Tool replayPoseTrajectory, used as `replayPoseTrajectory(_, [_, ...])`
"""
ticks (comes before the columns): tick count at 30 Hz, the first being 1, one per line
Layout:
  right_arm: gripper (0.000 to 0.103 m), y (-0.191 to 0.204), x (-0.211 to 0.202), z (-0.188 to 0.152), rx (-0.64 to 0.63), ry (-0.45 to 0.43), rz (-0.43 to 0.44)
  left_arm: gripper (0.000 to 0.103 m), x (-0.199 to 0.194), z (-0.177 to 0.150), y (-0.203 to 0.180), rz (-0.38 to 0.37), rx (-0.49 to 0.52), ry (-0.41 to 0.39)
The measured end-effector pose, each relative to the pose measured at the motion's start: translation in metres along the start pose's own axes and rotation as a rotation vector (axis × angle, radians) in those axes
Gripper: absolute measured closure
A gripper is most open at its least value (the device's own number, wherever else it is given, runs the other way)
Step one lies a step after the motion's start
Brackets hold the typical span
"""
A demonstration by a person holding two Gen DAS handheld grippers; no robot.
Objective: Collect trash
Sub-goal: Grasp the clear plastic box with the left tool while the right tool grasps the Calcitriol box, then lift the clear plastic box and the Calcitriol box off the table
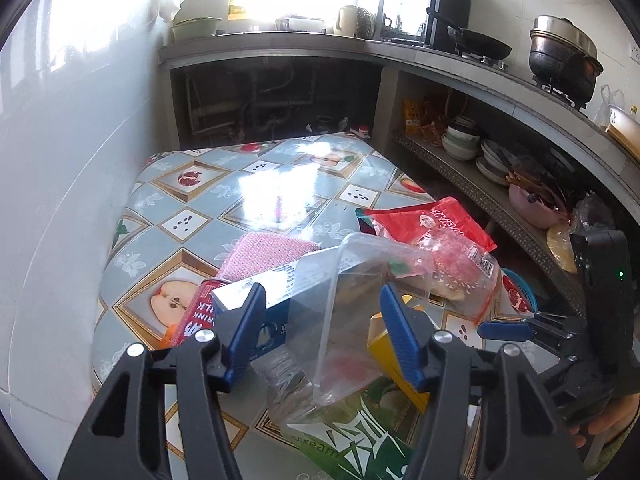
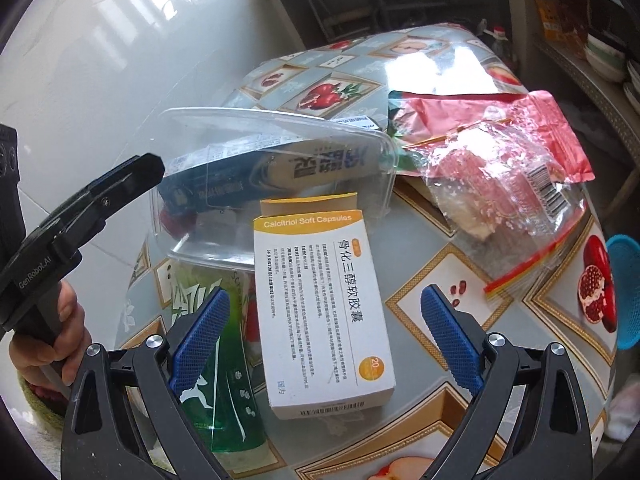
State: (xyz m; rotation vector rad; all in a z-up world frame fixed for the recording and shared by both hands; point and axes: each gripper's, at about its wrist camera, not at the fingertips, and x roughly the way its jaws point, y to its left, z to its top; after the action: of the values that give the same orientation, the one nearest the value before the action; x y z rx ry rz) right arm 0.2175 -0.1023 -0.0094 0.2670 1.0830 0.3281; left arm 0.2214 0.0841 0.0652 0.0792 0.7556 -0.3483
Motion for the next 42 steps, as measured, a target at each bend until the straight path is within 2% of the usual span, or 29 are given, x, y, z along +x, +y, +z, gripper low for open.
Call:
replayPoseTrajectory(5, [0.011,0.006,0.012,0.003,-0.037,0.014,-0.035,0.065,0.009,0.002,-0.009,0.057,0.065,0.002])
replayPoseTrajectory(9, [0.011,0.007,0.020,0.004,-0.056,0.037,-0.051,0.081,0.015,0.002,-0.009,0.076,0.064,0.014])
replayPoseTrajectory(14, [0.019,0.004,0.024,0.007,-0.047,0.046,-0.068,0.091,0.016,0.001,-0.009,0.078,0.055,0.021])
replayPoseTrajectory(21, [0.033,0.003,0.029,0.007,-0.018,0.077,-0.039,0.092,0.013,-0.002,-0.013,0.077,0.061,0.018])
replayPoseTrajectory(42, [0.034,0.016,-0.022,-0.012,-0.032,-0.005,-0.041,0.096,-0.009,0.006,-0.016,0.052,0.022,-0.039])
